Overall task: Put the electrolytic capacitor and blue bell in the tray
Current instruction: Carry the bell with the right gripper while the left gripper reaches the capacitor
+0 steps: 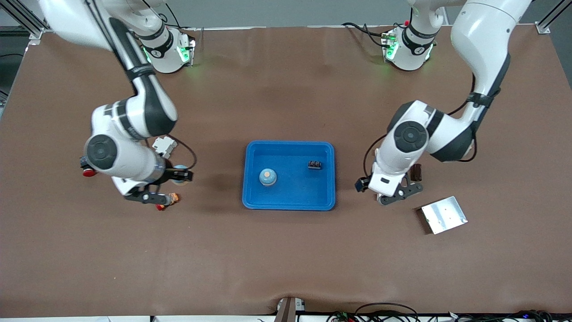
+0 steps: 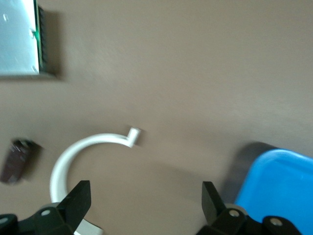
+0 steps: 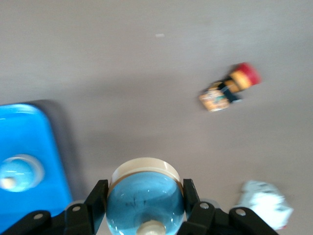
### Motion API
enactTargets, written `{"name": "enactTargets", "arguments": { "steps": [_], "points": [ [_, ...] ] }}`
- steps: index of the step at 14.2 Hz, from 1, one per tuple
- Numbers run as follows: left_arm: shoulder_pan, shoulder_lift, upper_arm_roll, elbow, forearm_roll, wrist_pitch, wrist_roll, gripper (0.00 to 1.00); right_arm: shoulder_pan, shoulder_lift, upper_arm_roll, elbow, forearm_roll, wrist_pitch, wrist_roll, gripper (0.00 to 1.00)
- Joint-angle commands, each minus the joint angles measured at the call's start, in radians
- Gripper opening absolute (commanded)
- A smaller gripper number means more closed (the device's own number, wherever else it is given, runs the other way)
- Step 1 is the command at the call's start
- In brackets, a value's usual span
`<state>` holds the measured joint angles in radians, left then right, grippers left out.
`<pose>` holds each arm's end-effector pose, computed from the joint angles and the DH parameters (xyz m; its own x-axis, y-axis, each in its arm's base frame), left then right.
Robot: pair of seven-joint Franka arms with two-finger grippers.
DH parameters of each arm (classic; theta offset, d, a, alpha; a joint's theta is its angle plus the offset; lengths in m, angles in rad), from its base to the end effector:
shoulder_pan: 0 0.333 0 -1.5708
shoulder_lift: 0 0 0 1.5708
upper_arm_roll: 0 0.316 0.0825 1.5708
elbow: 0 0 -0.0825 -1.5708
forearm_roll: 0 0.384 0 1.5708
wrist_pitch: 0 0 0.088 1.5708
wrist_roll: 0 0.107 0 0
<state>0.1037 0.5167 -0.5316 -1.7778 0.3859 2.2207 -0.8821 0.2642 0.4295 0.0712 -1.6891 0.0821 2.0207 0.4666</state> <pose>0.6121 -0.2322 0.3011 0.9604 0.2743 0.0497 0.2758 -0.9608 -0.0267 0.6180 0.2157 0.3422 0.9764 -0.1702 -0.1332 -0.1774 -0.9831 -0.0443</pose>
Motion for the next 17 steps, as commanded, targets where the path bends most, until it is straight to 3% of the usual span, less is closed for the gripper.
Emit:
{"name": "enactTargets", "arguments": {
  "steps": [1, 5, 8, 12, 17],
  "points": [
    [0.076, -0.037, -0.034, -0.057, -0.015, 0.002, 0.094, 1.00, 0.104, 0.168, -0.007, 0.202, 0.008, -0.020, 0.159, 0.00],
    [0.164, -0.101, -0.056, -0.211, 0.042, 0.140, 0.185, 1.00, 0.233, 0.242, -0.002, 0.233, 0.007, 0.036, 0.268, 0.00],
    [0.261, -0.132, -0.114, -0.313, 0.044, 0.224, 0.279, 1.00, 0.240, 0.241, 0.056, 0.224, -0.004, 0.032, 0.302, 0.00],
    [0.324, -0.133, -0.116, -0.400, 0.060, 0.303, 0.425, 1.00, 0.242, 0.249, 0.081, 0.197, -0.036, 0.036, 0.311, 0.00],
    [0.410, -0.115, -0.116, -0.448, 0.194, 0.349, 0.462, 1.00, 0.268, 0.290, 0.082, 0.183, -0.085, 0.052, 0.319, 0.00]
  ]
}}
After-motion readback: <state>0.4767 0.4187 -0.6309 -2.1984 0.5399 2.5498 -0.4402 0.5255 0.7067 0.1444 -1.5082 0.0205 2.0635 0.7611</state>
